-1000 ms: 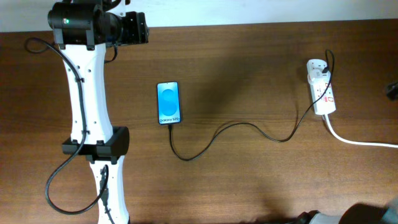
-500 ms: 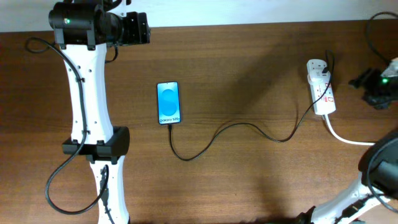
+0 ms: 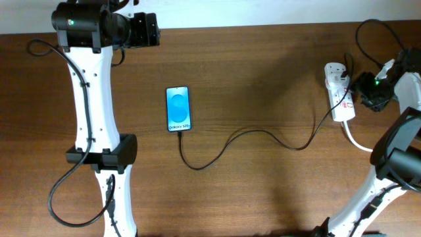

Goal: Plug charger to phone and switch on socket

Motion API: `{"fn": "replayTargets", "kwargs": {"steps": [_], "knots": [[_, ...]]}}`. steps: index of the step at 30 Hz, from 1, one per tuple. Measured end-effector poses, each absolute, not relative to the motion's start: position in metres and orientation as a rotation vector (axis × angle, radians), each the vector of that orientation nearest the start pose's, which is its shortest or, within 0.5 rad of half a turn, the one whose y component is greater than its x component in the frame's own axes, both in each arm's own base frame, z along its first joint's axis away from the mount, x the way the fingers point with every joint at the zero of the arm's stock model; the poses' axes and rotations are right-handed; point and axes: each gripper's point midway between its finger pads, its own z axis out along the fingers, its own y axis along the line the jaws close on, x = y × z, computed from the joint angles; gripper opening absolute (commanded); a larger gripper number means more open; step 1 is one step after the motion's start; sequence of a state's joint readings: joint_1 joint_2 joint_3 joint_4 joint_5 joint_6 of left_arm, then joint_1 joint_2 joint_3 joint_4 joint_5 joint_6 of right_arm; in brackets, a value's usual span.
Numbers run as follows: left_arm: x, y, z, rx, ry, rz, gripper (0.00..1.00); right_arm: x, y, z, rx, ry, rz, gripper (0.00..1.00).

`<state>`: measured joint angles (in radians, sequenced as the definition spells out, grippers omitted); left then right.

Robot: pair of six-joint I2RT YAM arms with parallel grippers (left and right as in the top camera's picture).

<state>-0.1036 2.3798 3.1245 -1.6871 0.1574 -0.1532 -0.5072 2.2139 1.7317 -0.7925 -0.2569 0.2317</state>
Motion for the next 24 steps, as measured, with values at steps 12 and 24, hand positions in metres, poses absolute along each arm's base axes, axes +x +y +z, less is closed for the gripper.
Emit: {"fn": "replayTargets", "kwargs": {"steps": [12, 24], "knots": [[0.488, -0.078, 0.309, 0.006, 2.523, -0.301, 0.86, 0.456, -0.204, 0.021, 1.058, 2.607, 0.268, 0.7], [0.488, -0.078, 0.309, 0.006, 2.523, -0.301, 0.87, 0.455, -0.205, 0.021, 1.075, 2.608, 0.265, 0.7]]}}
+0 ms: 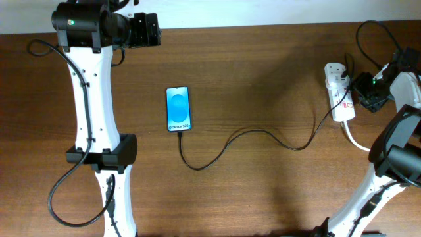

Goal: Plug charger to phone and switch on socket

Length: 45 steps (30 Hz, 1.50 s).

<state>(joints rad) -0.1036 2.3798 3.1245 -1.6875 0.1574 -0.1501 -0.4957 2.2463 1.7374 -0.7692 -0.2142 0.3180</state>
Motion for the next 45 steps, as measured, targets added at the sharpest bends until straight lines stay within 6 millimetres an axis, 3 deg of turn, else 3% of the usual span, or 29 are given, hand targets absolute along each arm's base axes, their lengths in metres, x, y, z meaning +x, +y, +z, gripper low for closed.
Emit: {"fn": "replayTargets", "kwargs": {"steps": [15, 33, 36, 39, 40, 41, 42, 45], "knots": [[0.488, -0.078, 0.309, 0.006, 2.523, -0.301, 0.89, 0.458, -0.213, 0.02, 0.941, 2.659, 0.188, 0.7], [0.488, -0.078, 0.309, 0.006, 2.522, -0.301, 0.9, 0.455, -0.202, 0.022, 0.943, 2.708, 0.139, 0.69], [0.488, -0.078, 0.309, 0.006, 2.523, -0.301, 0.9, 0.446, -0.196, 0.025, 0.97, 2.748, 0.18, 0.7], [0.488, -0.078, 0.309, 0.006, 2.523, -0.301, 0.9, 0.444, -0.21, 0.058, 0.983, 2.741, 0.185, 0.7], [0.488, -0.078, 0.309, 0.006, 2.523, -0.301, 0.9, 0.444, -0.232, 0.091, 1.006, 2.683, 0.154, 0.7], [0.488, -0.078, 0.309, 0.006, 2.523, -0.301, 0.9, 0.438, -0.237, 0.101, 1.028, 2.687, 0.149, 0.7], [0.488, -0.078, 0.308, 0.006, 2.524, -0.301, 0.93, 0.434, -0.246, 0.126, 1.033, 2.662, 0.132, 0.7], [0.488, -0.078, 0.309, 0.006, 2.522, -0.301, 0.97, 0.428, -0.245, 0.181, 0.971, 2.627, 0.105, 0.7]]}}
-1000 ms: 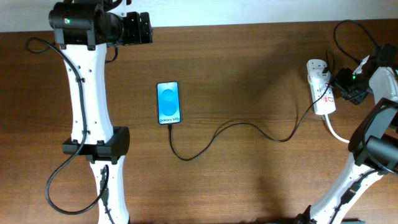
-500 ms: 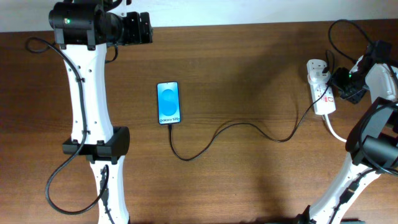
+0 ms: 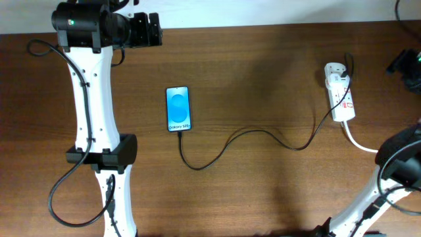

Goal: Plug charger to phone and switch on socket

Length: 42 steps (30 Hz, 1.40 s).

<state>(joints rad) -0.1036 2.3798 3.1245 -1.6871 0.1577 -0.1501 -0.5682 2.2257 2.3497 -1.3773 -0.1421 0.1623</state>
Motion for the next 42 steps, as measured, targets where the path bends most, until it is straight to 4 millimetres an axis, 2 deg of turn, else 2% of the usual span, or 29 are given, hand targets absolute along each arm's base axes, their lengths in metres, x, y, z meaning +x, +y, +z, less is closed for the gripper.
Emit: {"fn": "replayTargets", "kwargs": {"steps": [2, 3, 4, 6, 7, 8, 10, 12, 17, 18, 19, 23, 25, 26, 27, 28, 30, 31, 33, 36, 42], "knots": [[0.488, -0.078, 0.309, 0.007, 2.522, -0.301, 0.99, 0.427, -0.23, 0.239, 0.837, 2.563, 0.122, 0.71], [0.488, -0.078, 0.309, 0.007, 2.522, -0.302, 1.0, 0.422, -0.219, 0.259, 0.795, 2.549, 0.139, 0.72], [0.488, -0.078, 0.309, 0.007, 2.522, -0.301, 1.0, 0.416, -0.203, 0.293, 0.721, 2.506, 0.145, 0.72], [0.488, -0.078, 0.309, 0.007, 2.522, -0.301, 1.0, 0.407, -0.176, 0.329, 0.607, 2.466, 0.15, 0.74], [0.488, -0.078, 0.309, 0.007, 2.522, -0.302, 1.0, 0.403, -0.163, 0.342, 0.558, 2.451, 0.15, 0.82], [0.488, -0.078, 0.309, 0.007, 2.522, -0.302, 1.0, 0.395, -0.135, 0.366, 0.461, 2.421, 0.159, 0.85], [0.488, -0.078, 0.309, 0.007, 2.522, -0.302, 0.99, 0.386, -0.108, 0.382, 0.38, 2.411, 0.176, 0.87], [0.488, -0.078, 0.309, 0.007, 2.522, -0.301, 0.99, 0.367, -0.075, 0.398, 0.298, 2.41, 0.2, 1.0], [0.488, -0.078, 0.309, 0.007, 2.522, -0.302, 1.0, 0.342, -0.026, 0.427, 0.128, 2.353, 0.228, 0.98], [0.488, -0.078, 0.309, 0.007, 2.522, -0.302, 1.0, 0.332, -0.018, 0.426, 0.108, 2.362, 0.233, 0.99], [0.488, -0.078, 0.309, 0.007, 2.522, -0.302, 1.0, 0.312, -0.011, 0.417, 0.105, 2.404, 0.228, 0.98], [0.488, -0.078, 0.309, 0.008, 2.522, -0.305, 0.99, 0.257, -0.007, 0.379, 0.133, 2.489, 0.2, 0.98], [0.488, -0.078, 0.309, 0.008, 2.524, -0.305, 0.99, 0.245, -0.006, 0.368, 0.125, 2.442, 0.182, 0.99], [0.488, -0.078, 0.309, 0.007, 2.522, -0.305, 0.99, 0.23, -0.004, 0.35, 0.13, 2.463, 0.184, 0.98], [0.488, -0.078, 0.309, 0.008, 2.523, -0.305, 1.0, 0.224, -0.003, 0.343, 0.13, 2.458, 0.182, 0.98], [0.488, -0.078, 0.308, 0.008, 2.524, -0.305, 0.99, 0.209, -0.001, 0.321, 0.139, 2.496, 0.189, 0.99], [0.488, -0.078, 0.309, 0.008, 2.524, -0.305, 1.0, 0.196, 0.003, 0.295, 0.149, 2.551, 0.207, 0.98], [0.488, -0.078, 0.309, 0.008, 2.523, -0.305, 1.0, 0.188, 0.004, 0.275, 0.159, 2.605, 0.221, 0.98], [0.488, -0.078, 0.309, 0.008, 2.522, -0.305, 0.99, 0.185, 0.005, 0.253, 0.175, 2.676, 0.234, 0.98], [0.488, -0.078, 0.309, 0.008, 2.523, -0.305, 0.99, 0.19, 0.0, 0.239, 0.196, 2.74, 0.212, 0.98], [0.488, -0.078, 0.309, 0.008, 2.523, -0.305, 1.0, 0.214, -0.009, 0.242, 0.194, 2.679, 0.168, 0.98]]}}
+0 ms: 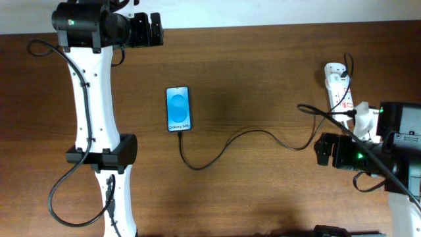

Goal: Plug charger to phone and switch on socket

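Observation:
The phone (178, 109) lies face up left of centre, its screen lit blue. A black charger cable (223, 146) is plugged into its lower end and runs right to the white socket strip (337, 85) at the right edge. My right gripper (324, 150) hangs below the strip, pointing left over the cable's right end, and its arm covers the strip's lower end. The jaws are too dark to read. My left gripper (156, 29) is at the top left, far from the phone, with its fingers unclear.
The left arm's white links (92, 99) run down the left side of the table, with black cable loops beside them. The right arm's body (395, 151) fills the lower right corner. Bare brown wood (263, 79) lies between phone and strip.
My right arm was raised at the far right edge, away from the strip. Now it is folded low below the strip, its gripper over the cable. Phone, cable and left arm are unchanged.
My right gripper was first beside the socket strip's right side and stayed there at the following moment. Later it was up at the far right edge, and now it sits folded below the strip. The phone stayed plugged in with its screen lit throughout.

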Motion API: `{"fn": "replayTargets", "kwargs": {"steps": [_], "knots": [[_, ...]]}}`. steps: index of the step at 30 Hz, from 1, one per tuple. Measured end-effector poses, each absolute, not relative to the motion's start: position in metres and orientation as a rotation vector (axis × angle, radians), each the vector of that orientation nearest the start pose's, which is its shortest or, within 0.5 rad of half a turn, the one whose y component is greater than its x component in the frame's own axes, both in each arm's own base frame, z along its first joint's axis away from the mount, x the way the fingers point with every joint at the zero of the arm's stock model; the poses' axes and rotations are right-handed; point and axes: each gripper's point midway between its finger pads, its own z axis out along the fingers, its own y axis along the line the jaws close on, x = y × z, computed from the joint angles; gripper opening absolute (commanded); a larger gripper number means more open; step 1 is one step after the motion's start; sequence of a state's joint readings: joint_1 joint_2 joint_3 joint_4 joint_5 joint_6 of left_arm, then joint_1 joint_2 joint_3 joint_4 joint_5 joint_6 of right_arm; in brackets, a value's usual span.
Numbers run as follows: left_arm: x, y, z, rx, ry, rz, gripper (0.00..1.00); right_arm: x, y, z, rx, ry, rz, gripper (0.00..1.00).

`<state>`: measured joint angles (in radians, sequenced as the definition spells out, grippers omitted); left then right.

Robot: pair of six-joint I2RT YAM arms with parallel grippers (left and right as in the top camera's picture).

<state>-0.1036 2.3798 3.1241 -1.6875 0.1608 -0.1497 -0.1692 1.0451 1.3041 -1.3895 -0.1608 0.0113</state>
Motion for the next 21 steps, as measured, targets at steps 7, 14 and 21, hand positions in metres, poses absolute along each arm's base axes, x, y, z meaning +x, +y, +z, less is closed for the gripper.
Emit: {"fn": "replayTargets", "kwargs": {"steps": [7, 14, 21], "knots": [[0.488, -0.079, 0.308, 0.009, 2.524, -0.305, 1.0, 0.252, -0.016, 0.277, 0.095, 2.126, 0.05, 0.99], [0.488, -0.079, 0.308, 0.009, 2.524, -0.305, 1.0, 0.256, -0.011, 0.25, 0.038, 1.779, 0.013, 0.98], [0.488, -0.079, 0.308, 0.009, 2.524, -0.305, 0.99, 0.246, 0.0, 0.255, -0.005, 1.534, 0.02, 0.98]]}}
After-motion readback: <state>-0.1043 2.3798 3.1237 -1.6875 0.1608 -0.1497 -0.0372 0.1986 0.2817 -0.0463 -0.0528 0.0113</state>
